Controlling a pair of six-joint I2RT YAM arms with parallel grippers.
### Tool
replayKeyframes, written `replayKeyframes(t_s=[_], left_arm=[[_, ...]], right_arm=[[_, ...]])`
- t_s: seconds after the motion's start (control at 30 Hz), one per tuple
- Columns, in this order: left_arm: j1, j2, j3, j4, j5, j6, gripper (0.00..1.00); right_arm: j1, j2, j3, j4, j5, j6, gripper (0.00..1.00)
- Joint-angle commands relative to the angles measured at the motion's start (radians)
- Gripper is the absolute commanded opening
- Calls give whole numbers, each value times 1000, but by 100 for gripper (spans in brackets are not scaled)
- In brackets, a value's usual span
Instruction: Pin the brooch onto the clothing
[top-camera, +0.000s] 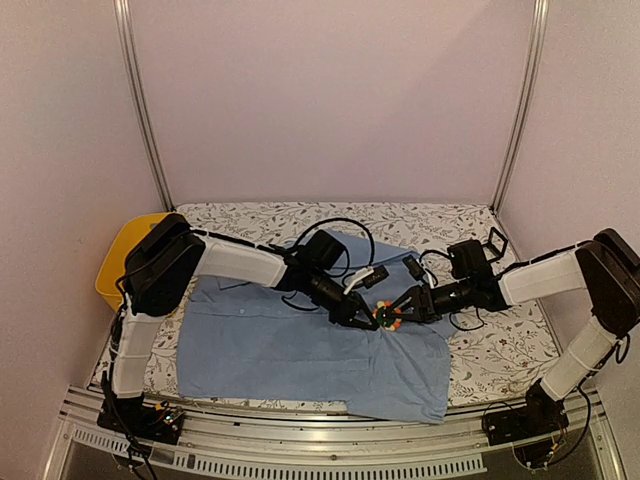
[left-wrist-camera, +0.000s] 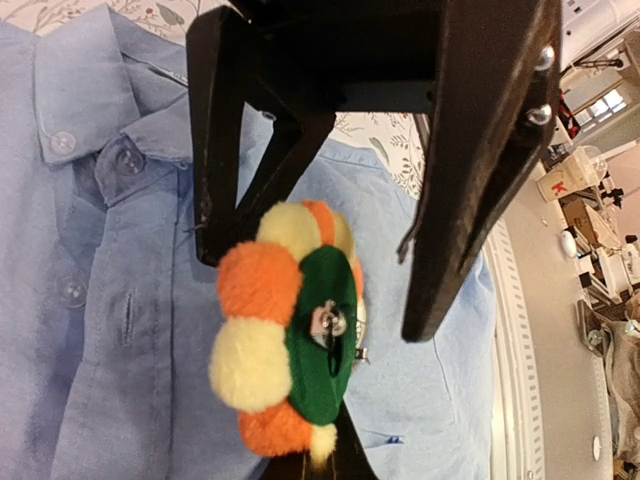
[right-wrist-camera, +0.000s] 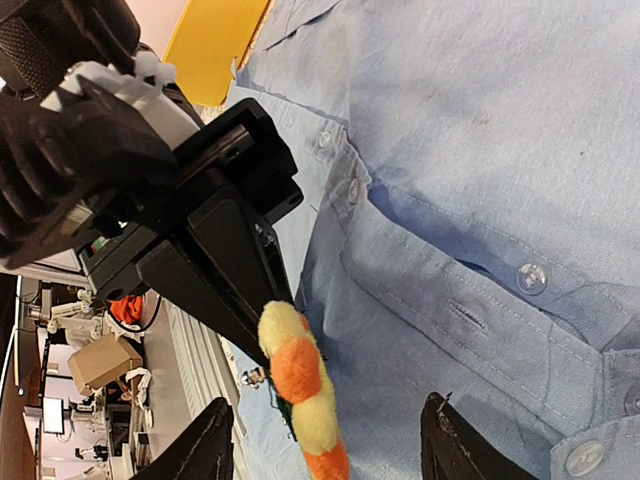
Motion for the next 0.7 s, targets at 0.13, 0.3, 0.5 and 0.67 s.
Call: replayKeyframes(t_s=[0.13,0.3,0.5,0.67], left_arm=[[1,-48,26,-81,13,20,0],[6,-50,45,-110,10,7,0],[6,-49,62,-144,26,11,0],[8,-43,84,-174,36,13,0]], right_arm=[[4,-78,-46,-13,24,-66,63],[35,-201,-148,108,139,-92,63],[221,-415,-400,452,507,-228,61],[252,-374,-406,449,561,-298,60]])
